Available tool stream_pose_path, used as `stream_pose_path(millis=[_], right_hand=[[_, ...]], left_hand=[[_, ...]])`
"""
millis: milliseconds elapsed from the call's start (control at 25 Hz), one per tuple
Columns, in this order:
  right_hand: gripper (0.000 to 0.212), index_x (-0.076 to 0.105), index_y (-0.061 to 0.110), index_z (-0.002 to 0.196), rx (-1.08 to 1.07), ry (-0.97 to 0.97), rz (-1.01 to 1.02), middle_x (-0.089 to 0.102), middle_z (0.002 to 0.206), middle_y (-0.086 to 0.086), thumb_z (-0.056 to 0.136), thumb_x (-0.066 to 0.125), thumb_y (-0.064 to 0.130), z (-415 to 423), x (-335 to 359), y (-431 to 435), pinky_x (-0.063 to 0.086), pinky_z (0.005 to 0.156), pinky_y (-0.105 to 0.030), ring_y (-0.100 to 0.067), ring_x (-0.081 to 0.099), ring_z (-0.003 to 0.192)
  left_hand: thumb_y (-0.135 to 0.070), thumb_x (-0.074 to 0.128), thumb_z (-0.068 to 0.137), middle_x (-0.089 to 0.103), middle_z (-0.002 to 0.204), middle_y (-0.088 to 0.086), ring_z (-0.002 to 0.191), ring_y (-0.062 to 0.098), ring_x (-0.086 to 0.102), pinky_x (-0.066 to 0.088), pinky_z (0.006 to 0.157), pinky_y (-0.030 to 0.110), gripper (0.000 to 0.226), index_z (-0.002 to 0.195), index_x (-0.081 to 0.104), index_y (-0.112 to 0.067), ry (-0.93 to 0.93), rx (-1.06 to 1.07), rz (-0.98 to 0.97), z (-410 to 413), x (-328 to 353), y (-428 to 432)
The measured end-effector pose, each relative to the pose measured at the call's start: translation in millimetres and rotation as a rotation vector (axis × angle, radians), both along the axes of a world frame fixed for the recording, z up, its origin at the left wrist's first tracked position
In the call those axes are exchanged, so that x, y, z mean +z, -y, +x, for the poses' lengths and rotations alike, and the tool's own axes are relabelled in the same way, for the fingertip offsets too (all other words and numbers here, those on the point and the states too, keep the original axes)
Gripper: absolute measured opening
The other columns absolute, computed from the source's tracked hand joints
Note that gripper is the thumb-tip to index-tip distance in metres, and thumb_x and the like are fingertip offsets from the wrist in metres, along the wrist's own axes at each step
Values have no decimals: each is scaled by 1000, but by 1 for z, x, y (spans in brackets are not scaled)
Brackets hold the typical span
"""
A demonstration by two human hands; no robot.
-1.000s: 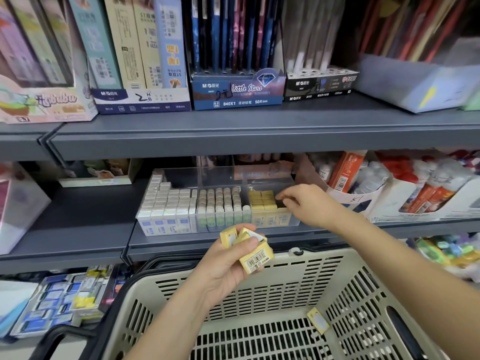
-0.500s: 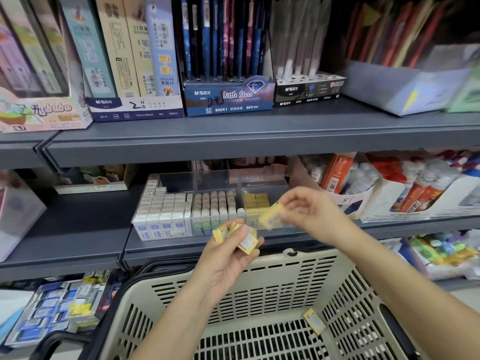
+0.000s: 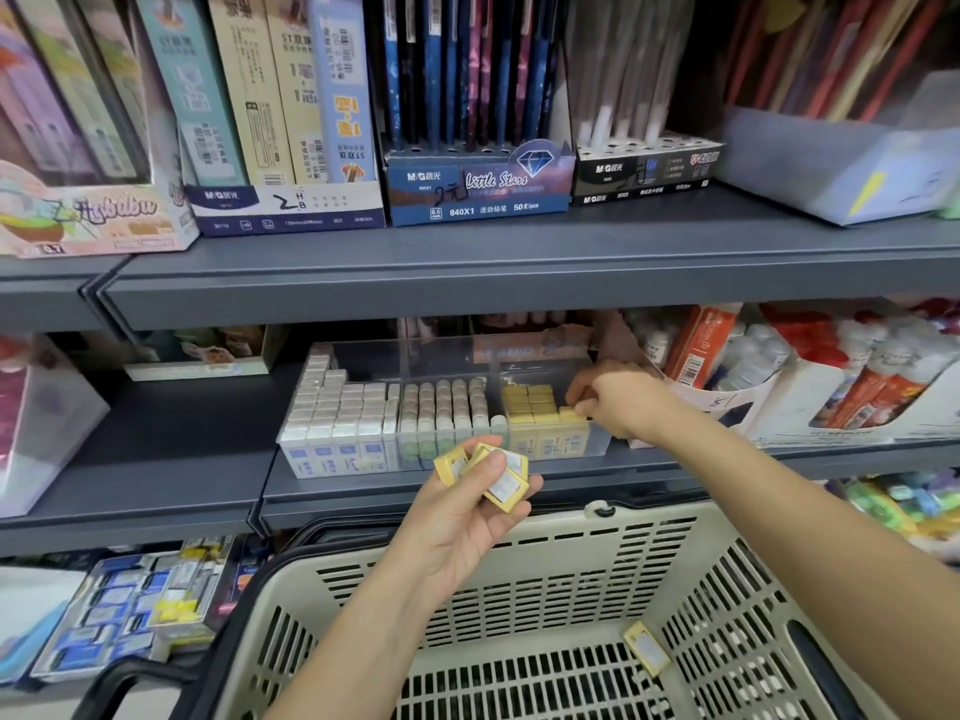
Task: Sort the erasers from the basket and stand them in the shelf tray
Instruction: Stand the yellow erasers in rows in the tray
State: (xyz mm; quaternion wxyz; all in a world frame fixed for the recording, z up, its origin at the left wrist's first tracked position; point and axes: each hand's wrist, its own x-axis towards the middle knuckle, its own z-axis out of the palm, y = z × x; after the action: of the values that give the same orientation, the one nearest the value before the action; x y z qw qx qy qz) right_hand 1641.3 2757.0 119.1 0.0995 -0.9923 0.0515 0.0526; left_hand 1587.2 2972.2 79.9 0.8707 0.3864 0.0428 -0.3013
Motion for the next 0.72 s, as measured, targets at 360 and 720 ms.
stream_pose_path(millis=[360, 720], right_hand=[[21, 67, 26, 102, 104, 254, 104, 68, 106, 6, 92, 51, 34, -29, 4, -21, 45, 93, -36, -16, 61, 100], [21, 54, 31, 81, 202, 254, 487, 49, 79, 16, 74, 73, 33, -89, 3, -66, 41, 57, -14, 0, 49, 59]], left_hand=[[-16, 74, 65, 71, 92, 16, 95, 36, 67, 56, 58, 28, 45, 106, 58, -10, -20, 17, -17, 0, -1, 0], [-29, 66, 75, 68, 98, 20, 93, 31, 67, 58, 75, 35, 30, 94, 62, -6, 7, 24, -143, -6, 2, 10]])
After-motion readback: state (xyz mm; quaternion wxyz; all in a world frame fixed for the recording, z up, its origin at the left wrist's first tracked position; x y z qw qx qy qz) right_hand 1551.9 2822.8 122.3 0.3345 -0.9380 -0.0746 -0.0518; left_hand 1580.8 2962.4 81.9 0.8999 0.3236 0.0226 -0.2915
